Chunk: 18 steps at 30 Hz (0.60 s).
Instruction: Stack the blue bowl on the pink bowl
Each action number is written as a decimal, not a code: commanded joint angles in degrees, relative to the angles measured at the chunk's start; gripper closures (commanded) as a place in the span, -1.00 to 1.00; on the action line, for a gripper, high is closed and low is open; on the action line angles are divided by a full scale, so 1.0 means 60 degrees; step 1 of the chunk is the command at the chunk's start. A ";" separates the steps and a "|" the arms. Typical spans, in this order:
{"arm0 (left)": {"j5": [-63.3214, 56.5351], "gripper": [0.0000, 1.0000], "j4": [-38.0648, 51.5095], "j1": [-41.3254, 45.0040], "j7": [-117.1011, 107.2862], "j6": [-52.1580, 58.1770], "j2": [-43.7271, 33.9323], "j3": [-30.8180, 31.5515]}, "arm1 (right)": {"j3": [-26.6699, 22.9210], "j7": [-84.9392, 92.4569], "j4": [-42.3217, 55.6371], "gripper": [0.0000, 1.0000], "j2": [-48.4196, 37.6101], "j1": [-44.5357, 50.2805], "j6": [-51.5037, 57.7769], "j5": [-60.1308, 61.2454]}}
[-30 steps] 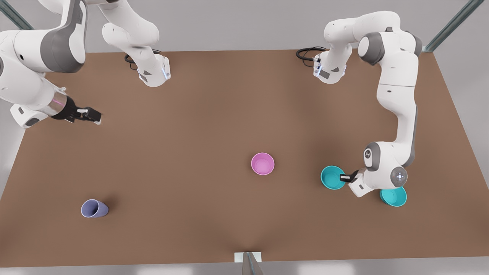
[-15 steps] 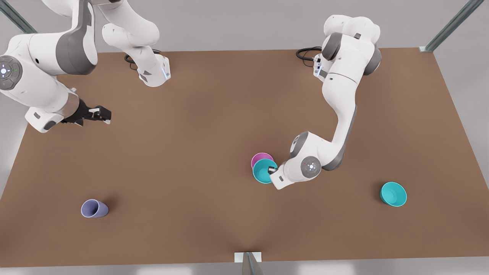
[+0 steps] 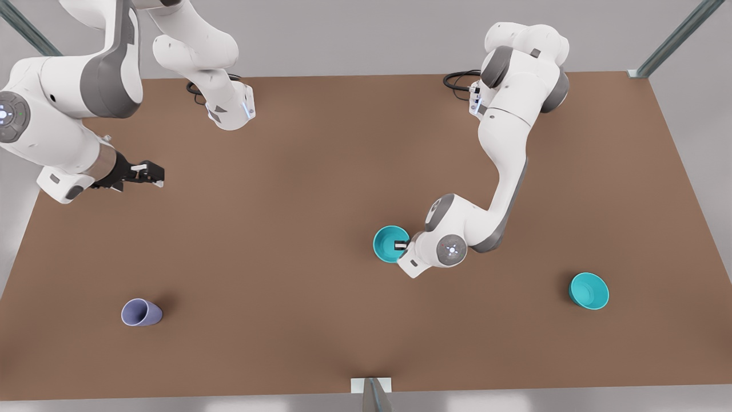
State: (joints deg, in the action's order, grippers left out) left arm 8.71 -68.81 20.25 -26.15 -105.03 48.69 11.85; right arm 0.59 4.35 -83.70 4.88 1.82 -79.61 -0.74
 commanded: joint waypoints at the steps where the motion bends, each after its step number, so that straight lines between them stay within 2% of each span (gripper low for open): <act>1: 0.0014 0.57 -0.0030 -0.0006 -0.1793 -0.0220 -0.0015 0.0003 | 0.0004 0.0360 0.0004 -1.00 -0.0008 -0.0025 -0.0004 0.0005; 7: 0.0028 0.57 -0.1055 -0.0006 -0.1793 -0.0850 -0.0586 0.0003 | 0.0004 0.0360 0.0019 -1.00 0.0080 -0.0025 -0.0004 0.0020; 18: 0.0028 0.57 -0.1392 -0.0020 -0.1779 -0.0967 -0.0630 0.0062 | 0.0004 0.0360 0.0019 -1.00 0.0109 -0.0025 -0.0004 0.0035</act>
State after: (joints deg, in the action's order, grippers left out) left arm 8.70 -77.13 20.18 -33.13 -109.94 44.99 12.25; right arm 0.62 5.72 -83.61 5.54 1.68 -79.60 -0.63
